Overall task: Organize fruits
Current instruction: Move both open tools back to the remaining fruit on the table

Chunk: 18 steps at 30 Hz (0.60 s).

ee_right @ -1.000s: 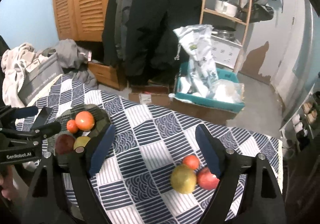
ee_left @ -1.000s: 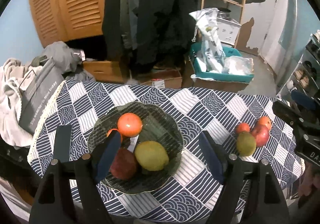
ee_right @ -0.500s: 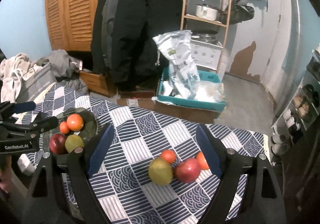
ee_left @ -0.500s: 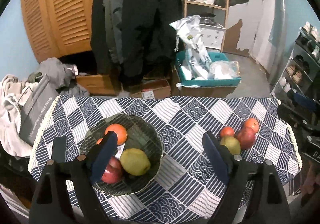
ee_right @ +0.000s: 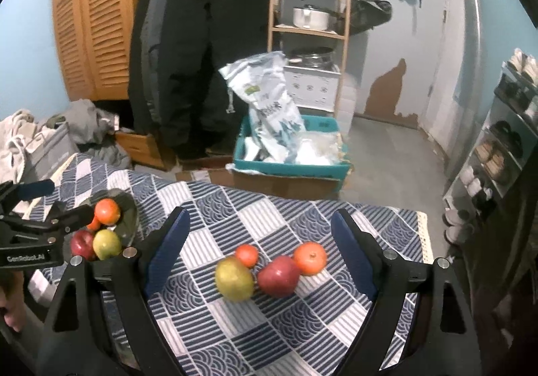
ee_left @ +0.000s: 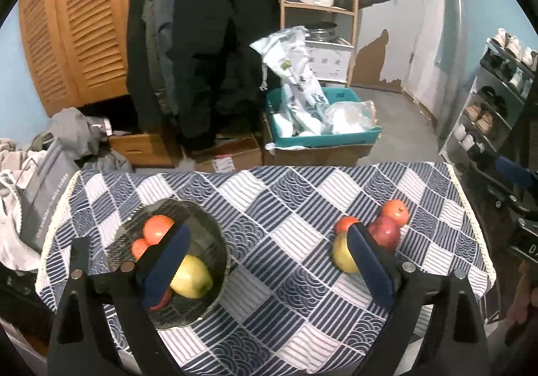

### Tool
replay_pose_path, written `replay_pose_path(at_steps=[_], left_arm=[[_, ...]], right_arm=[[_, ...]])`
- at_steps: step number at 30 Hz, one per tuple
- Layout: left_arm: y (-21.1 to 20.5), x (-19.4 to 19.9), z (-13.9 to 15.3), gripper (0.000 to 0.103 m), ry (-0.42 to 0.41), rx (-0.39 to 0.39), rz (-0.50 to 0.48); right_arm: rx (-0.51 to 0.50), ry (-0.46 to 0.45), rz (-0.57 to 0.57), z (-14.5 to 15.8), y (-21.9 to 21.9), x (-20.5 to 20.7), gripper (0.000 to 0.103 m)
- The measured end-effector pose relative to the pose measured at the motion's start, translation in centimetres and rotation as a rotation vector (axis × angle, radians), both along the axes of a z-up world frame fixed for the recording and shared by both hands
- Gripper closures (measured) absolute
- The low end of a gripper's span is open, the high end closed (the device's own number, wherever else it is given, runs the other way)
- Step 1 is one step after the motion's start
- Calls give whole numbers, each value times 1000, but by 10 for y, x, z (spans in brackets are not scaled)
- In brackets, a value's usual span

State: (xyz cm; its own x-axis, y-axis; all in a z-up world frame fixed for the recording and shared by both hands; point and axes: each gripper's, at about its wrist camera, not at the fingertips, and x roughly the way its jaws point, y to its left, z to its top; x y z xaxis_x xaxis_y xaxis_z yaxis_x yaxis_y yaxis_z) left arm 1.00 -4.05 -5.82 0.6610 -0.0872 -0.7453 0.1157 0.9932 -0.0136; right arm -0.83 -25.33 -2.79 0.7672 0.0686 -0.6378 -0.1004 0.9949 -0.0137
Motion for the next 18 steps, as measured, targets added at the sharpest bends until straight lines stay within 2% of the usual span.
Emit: replay_pose_path(at_steps=[10, 18], left_arm=[[-34, 14, -28, 8, 84, -35, -52], [-58, 32, -65, 8, 167, -49, -77]], right_arm=[[-7, 48, -60, -18, -33, 2, 17], [-21, 122, -89, -47, -48, 11, 17]])
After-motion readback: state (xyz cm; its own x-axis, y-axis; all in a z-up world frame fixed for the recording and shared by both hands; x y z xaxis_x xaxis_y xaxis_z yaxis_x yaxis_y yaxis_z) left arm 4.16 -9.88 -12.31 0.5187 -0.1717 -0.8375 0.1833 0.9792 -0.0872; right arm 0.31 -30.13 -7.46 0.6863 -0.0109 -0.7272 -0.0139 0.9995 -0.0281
